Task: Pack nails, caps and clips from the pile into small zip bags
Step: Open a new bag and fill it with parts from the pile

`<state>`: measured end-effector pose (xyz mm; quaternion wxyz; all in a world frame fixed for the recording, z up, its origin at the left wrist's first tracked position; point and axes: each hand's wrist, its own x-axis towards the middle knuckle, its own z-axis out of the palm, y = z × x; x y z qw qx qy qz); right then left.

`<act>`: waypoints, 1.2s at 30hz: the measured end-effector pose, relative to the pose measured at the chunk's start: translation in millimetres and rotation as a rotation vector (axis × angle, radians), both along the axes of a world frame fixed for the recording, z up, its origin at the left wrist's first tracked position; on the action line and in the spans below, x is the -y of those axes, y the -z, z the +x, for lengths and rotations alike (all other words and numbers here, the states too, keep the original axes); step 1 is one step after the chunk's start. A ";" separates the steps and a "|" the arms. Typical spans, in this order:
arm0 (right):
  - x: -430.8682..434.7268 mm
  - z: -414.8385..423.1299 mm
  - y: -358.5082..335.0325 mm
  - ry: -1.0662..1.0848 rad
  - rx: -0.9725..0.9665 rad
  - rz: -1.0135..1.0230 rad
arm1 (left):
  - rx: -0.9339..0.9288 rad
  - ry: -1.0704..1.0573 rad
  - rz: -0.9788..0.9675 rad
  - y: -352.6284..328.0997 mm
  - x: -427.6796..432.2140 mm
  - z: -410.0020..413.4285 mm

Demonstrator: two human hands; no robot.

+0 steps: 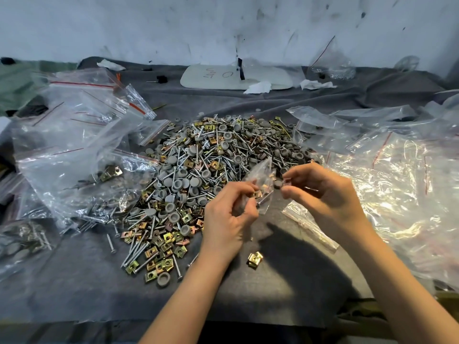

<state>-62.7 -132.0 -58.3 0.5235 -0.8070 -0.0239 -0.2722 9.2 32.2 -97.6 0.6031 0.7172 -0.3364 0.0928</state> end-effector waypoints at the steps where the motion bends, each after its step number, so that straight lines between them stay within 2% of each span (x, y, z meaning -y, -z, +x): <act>1: -1.3 -1.5 1.8 -0.004 0.002 0.031 | -0.009 -0.014 0.005 0.5 0.0 0.2; 6: -10.1 -3.5 -4.5 0.004 0.081 0.057 | -0.020 -0.044 -0.019 -0.8 -1.0 -3.2; 11: -16.3 5.3 -32.9 -0.117 0.100 -0.017 | 0.119 -0.081 -0.016 -17.4 -9.0 -0.5; 16: -8.7 20.9 -75.3 -0.148 0.078 -0.156 | 0.250 0.068 -0.032 -76.5 -8.3 14.2; 21: -1.6 21.7 -117.7 -0.060 0.185 -0.220 | 0.345 0.178 0.052 -103.5 -4.9 23.1; 23: -0.8 19.2 -125.6 -0.025 0.141 -0.284 | 0.303 0.223 0.041 -109.0 -2.7 21.1; 25: 0.9 17.0 -126.3 -0.032 0.009 -0.342 | 0.308 0.226 0.059 -112.5 0.6 22.8; 29: 3.2 10.5 -107.9 -0.070 -0.242 -0.406 | 0.466 0.175 0.206 -101.8 -0.8 22.0; 31: 2.7 7.7 -91.8 -0.033 -0.263 -0.372 | 0.487 0.108 0.185 -84.3 -1.8 15.0; 36: -8.5 3.3 -53.4 0.012 -0.175 -0.285 | 0.333 -0.089 0.078 -51.6 2.1 10.2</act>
